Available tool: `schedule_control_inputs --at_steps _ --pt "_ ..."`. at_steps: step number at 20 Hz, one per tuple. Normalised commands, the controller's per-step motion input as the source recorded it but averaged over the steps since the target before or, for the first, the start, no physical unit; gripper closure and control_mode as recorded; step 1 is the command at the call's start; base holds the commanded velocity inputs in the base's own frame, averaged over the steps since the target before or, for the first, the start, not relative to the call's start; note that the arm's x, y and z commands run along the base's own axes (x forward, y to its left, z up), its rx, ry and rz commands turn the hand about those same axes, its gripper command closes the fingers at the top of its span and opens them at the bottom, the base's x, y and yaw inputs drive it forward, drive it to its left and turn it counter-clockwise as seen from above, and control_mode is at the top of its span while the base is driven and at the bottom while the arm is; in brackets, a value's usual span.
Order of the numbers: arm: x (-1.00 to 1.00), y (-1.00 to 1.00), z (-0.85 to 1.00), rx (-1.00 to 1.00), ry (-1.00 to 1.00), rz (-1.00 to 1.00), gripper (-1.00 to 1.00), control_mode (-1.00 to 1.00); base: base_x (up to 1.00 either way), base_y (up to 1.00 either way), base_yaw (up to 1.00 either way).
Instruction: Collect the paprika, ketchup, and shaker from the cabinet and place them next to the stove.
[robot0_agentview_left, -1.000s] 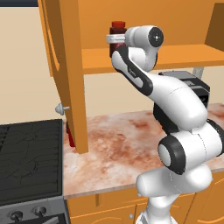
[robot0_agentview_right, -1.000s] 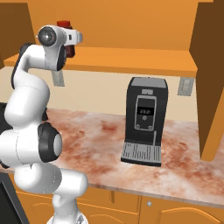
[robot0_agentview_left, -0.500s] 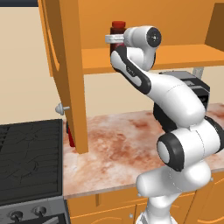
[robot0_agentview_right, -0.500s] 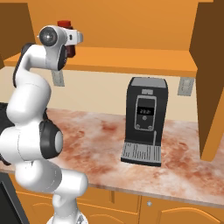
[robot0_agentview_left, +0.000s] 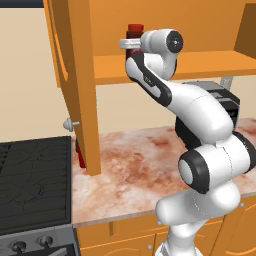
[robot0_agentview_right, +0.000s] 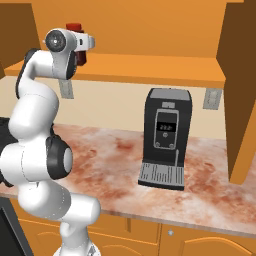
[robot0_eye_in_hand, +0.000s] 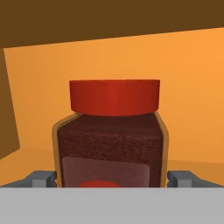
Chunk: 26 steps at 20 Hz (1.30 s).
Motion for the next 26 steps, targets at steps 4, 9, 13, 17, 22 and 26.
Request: schedule_control_inputs --at_steps 4,9,13,17,22,26 --pt "0.00 0.00 0.00 0.00 0.00 0.00 -1.00 -1.00 0.00 0.00 0.00" --pt "0.02 0.02 0.00 0.00 0.00 0.00 -1.00 -1.00 0.00 0.00 0.00" --pt "0.02 0.02 -0.01 0.00 0.00 0.00 -1.00 -1.00 0.00 0.00 0.00" --pt "0.04 0.01 0.00 0.00 0.00 0.00 -1.00 -1.00 0.00 0.00 0.00" --pt "0.06 0.01 0.00 0.00 0.00 0.00 -1.00 -1.00 0.00 0.00 0.00" --pt "0.04 0.00 -0.01 0.00 0.00 0.00 -1.00 -1.00 0.00 0.00 0.00"
